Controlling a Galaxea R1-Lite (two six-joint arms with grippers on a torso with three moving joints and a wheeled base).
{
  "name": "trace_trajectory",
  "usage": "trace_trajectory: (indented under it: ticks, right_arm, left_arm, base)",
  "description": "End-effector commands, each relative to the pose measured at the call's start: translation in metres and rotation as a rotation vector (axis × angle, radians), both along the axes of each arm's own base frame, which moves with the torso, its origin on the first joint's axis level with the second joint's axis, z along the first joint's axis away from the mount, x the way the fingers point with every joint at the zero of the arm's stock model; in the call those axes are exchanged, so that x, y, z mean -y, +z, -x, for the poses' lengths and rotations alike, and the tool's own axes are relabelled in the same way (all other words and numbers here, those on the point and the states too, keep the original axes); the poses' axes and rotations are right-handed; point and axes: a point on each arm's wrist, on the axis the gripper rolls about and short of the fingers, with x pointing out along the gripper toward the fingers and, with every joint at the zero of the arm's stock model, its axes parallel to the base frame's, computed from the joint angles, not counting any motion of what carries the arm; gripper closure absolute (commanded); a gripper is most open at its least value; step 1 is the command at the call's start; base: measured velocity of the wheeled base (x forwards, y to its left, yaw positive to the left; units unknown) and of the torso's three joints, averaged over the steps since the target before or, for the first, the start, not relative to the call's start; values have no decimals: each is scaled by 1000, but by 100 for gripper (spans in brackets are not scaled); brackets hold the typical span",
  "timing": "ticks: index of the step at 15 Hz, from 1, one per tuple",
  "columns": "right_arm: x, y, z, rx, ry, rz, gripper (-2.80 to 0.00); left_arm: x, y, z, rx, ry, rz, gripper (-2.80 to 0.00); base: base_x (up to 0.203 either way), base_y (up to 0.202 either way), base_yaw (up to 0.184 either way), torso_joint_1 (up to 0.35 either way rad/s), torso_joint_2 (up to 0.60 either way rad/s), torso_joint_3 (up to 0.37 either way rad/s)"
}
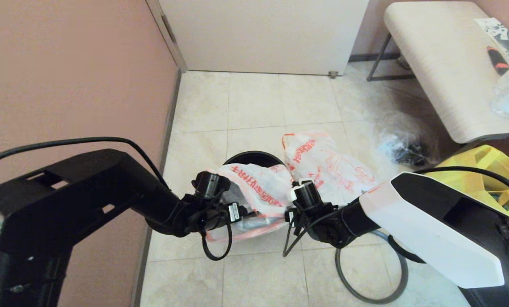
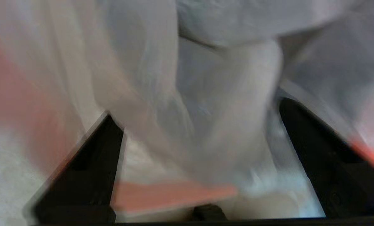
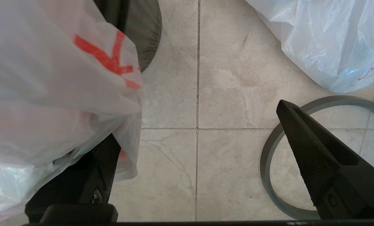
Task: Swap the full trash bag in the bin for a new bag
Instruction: Put the new garbage bag on the trash can
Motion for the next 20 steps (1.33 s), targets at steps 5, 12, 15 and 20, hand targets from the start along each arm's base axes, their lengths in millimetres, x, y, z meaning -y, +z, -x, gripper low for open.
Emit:
trace_trajectory:
  ticks: [5,12,15,20]
  right_arm:
    - [-3,6,1,13,9,-7,-280]
    - [-27,27,19,48,87,-23,-280]
    - [-61,27,48,50,190,-9,-280]
    - [-84,12,63,44,283,74,-280]
  left_arm:
    - [2,-14,-14,-16,38,2,0]
    - [-11,-5,11,-52,49,-9,0]
    - [-39,-5,28,-94,111,-16,0]
    - [-67,-21,36,-113,151,27,0]
  base:
    - [0,0,0,0,0,0]
    - [0,0,0,0,0,0]
    - [0,0,0,0,0,0]
    - [0,0,0,0,0,0]
